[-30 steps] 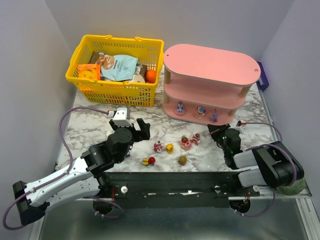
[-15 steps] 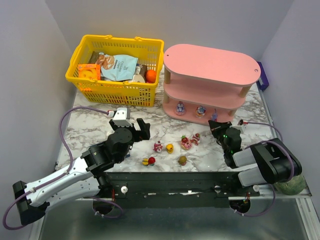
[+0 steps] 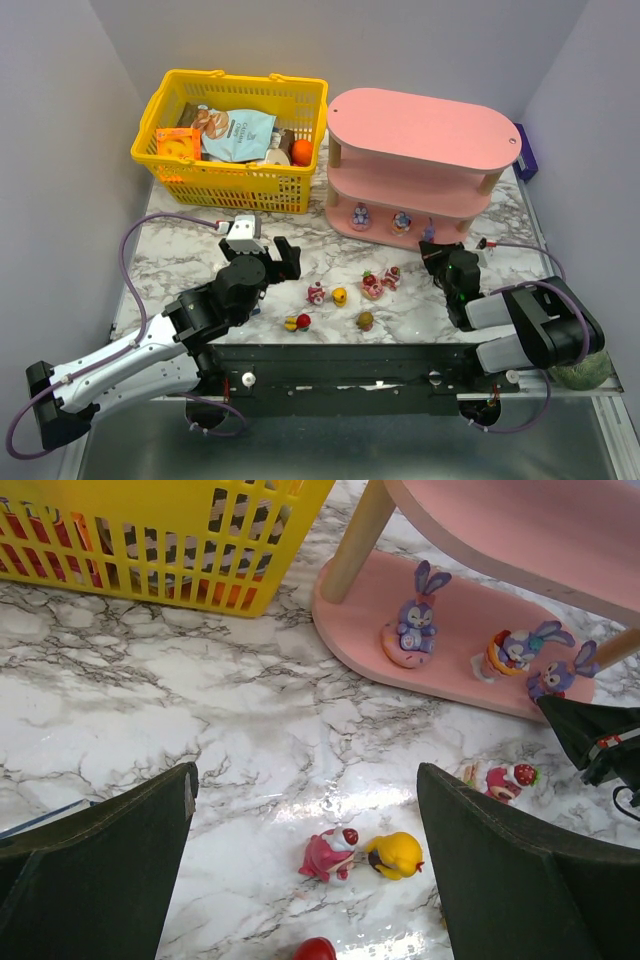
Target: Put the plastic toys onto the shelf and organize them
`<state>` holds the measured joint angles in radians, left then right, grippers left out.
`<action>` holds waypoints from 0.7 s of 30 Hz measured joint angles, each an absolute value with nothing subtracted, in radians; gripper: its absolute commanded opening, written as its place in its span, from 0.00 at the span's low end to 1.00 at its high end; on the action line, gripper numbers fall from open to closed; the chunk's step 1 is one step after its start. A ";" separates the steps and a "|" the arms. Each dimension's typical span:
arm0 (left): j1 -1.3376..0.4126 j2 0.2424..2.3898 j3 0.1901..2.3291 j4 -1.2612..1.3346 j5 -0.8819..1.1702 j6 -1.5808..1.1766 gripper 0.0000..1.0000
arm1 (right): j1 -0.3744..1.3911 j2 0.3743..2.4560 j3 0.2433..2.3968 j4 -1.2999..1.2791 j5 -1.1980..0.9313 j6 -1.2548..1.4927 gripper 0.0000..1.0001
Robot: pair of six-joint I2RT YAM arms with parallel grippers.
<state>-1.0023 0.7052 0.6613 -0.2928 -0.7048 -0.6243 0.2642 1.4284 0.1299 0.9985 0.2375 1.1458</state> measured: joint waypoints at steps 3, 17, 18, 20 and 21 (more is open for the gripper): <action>-1.002 0.705 0.661 -0.293 -0.705 -0.624 0.99 | 0.264 1.429 0.126 0.993 0.263 1.160 0.01; -1.001 0.710 0.661 -0.293 -0.705 -0.624 0.99 | 0.240 1.431 0.114 0.992 0.332 1.174 0.01; -1.001 0.710 0.661 -0.293 -0.705 -0.624 0.99 | 0.240 1.431 0.113 0.992 0.332 1.176 0.01; -1.001 0.710 0.661 -0.293 -0.705 -0.624 0.99 | 0.240 1.430 0.110 0.992 0.333 1.178 0.01; -1.001 0.710 0.661 -0.293 -0.705 -0.624 0.99 | 0.240 1.428 0.107 0.991 0.336 1.178 0.01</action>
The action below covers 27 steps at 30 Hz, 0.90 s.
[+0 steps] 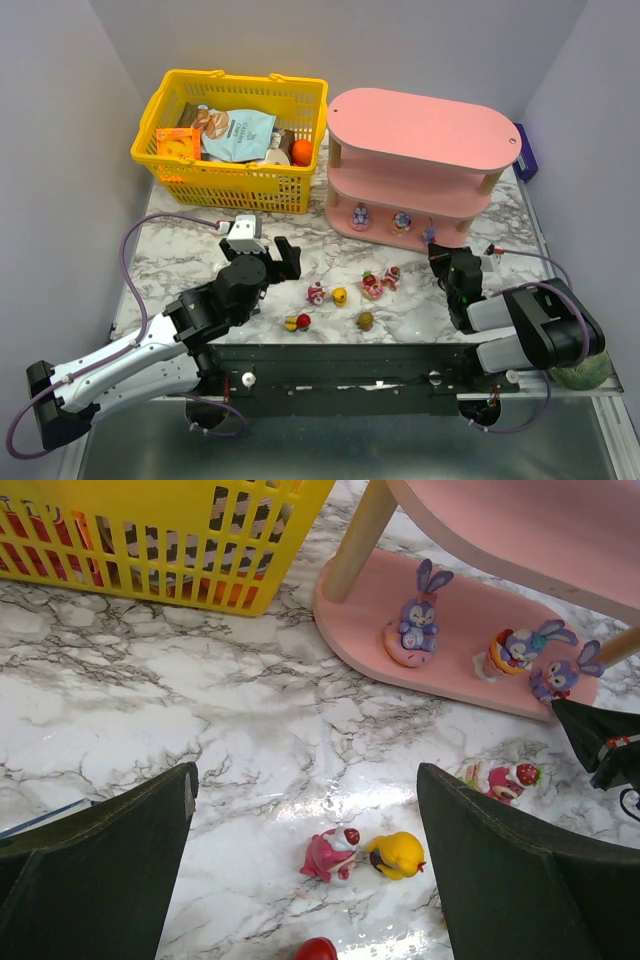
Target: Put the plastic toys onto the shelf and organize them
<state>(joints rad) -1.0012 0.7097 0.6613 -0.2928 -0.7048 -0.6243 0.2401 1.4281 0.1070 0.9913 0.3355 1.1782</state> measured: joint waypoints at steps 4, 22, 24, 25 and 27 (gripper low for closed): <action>-1.000 0.711 0.661 -0.293 -0.705 -0.624 0.99 | 0.240 1.411 0.099 0.990 0.339 1.177 0.01; -0.990 0.712 0.661 -0.292 -0.702 -0.624 0.99 | 0.236 1.468 0.104 1.019 0.237 1.179 0.01; -0.989 0.712 0.661 -0.292 -0.702 -0.624 0.99 | 0.236 1.507 0.116 1.051 0.227 1.185 0.01; -0.989 0.713 0.661 -0.292 -0.702 -0.624 0.99 | 0.236 1.523 0.124 1.062 0.221 1.187 0.01; -0.986 0.715 0.661 -0.292 -0.701 -0.624 0.99 | 0.236 1.557 0.135 1.090 0.215 1.190 0.01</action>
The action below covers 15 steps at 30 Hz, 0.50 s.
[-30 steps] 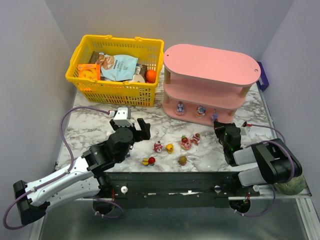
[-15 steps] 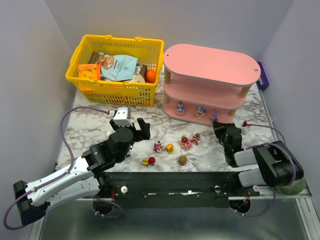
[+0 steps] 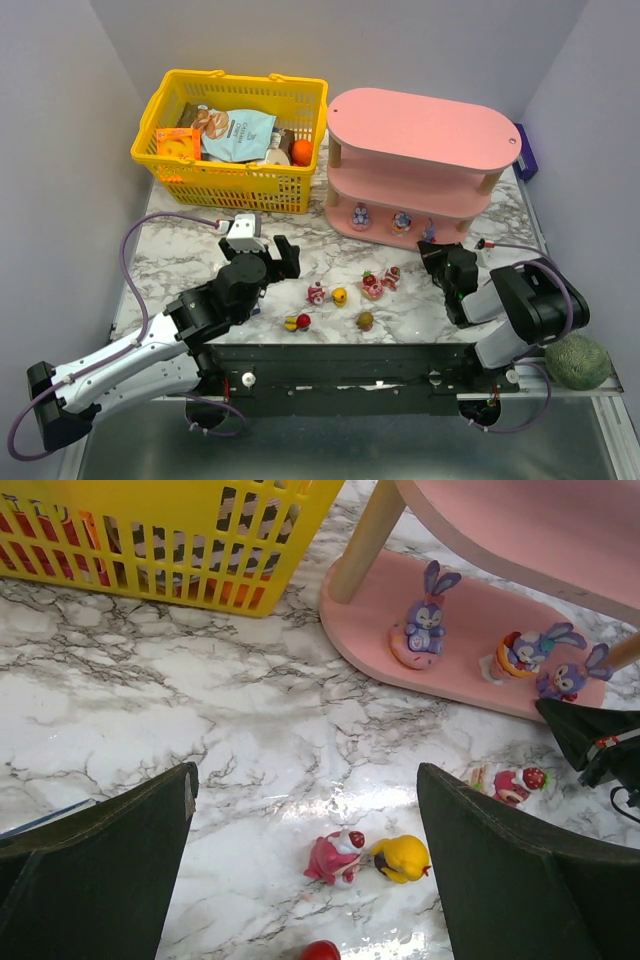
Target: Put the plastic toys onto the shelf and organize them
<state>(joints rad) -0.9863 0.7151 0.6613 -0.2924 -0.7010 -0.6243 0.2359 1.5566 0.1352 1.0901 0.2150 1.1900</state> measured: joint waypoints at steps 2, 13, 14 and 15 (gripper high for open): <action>-0.983 0.717 0.661 -0.292 -0.699 -0.624 0.99 | 0.236 1.583 0.144 1.114 0.212 1.196 0.01; -0.969 0.738 0.661 -0.284 -0.686 -0.624 0.99 | 0.236 1.506 0.146 1.036 0.258 1.205 0.01; -0.968 0.738 0.661 -0.283 -0.683 -0.624 0.99 | 0.236 1.490 0.146 1.021 0.273 1.205 0.01; -0.968 0.739 0.661 -0.281 -0.680 -0.624 0.99 | 0.236 1.478 0.146 1.010 0.286 1.205 0.01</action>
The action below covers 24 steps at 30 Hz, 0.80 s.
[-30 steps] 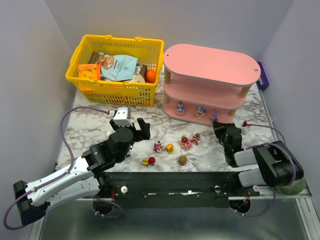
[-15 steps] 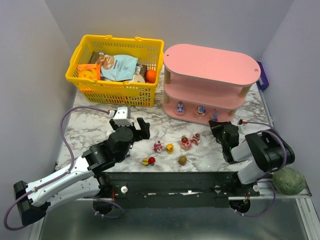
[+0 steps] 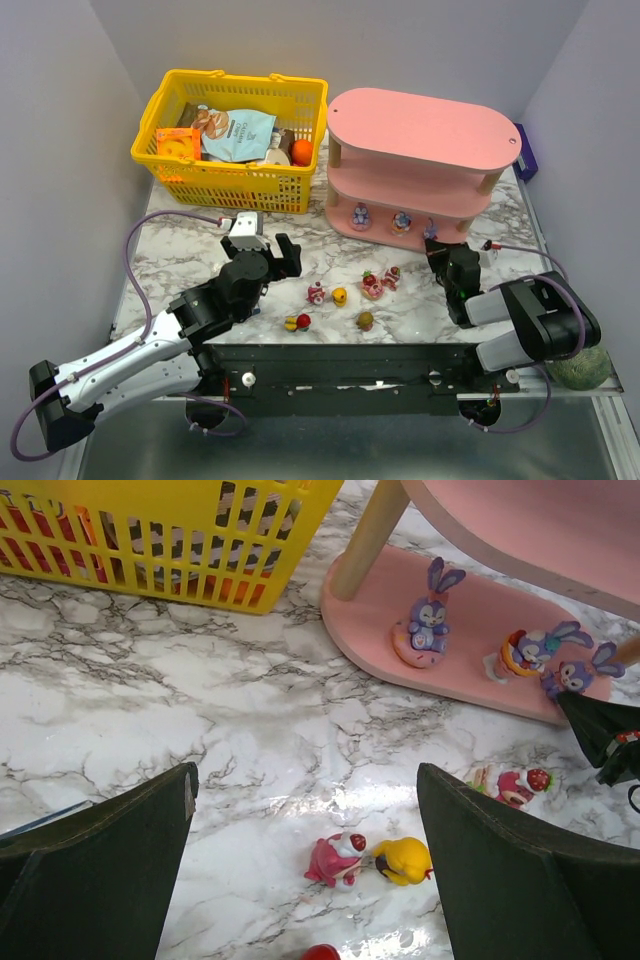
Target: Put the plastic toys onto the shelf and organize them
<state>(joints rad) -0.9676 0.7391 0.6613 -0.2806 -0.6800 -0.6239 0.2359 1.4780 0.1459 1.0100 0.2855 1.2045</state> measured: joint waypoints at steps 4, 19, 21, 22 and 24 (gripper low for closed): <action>-0.958 0.741 0.661 -0.271 -0.668 -0.624 0.99 | 0.236 1.466 0.146 0.980 0.327 1.203 0.01; -0.955 0.742 0.661 -0.270 -0.660 -0.620 0.99 | 0.235 1.468 0.149 0.944 0.391 1.208 0.01; -0.955 0.742 0.661 -0.270 -0.660 -0.620 0.99 | 0.235 1.469 0.153 0.939 0.399 1.210 0.01; -0.955 0.742 0.661 -0.270 -0.660 -0.620 0.99 | 0.235 1.470 0.157 0.938 0.401 1.211 0.01; -0.955 0.744 0.661 -0.270 -0.660 -0.620 0.99 | 0.235 1.472 0.164 0.936 0.404 1.213 0.01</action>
<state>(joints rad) -0.9546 0.7437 0.6613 -0.2699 -0.6598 -0.6201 0.2352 1.4719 0.1638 0.9356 0.4042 1.2125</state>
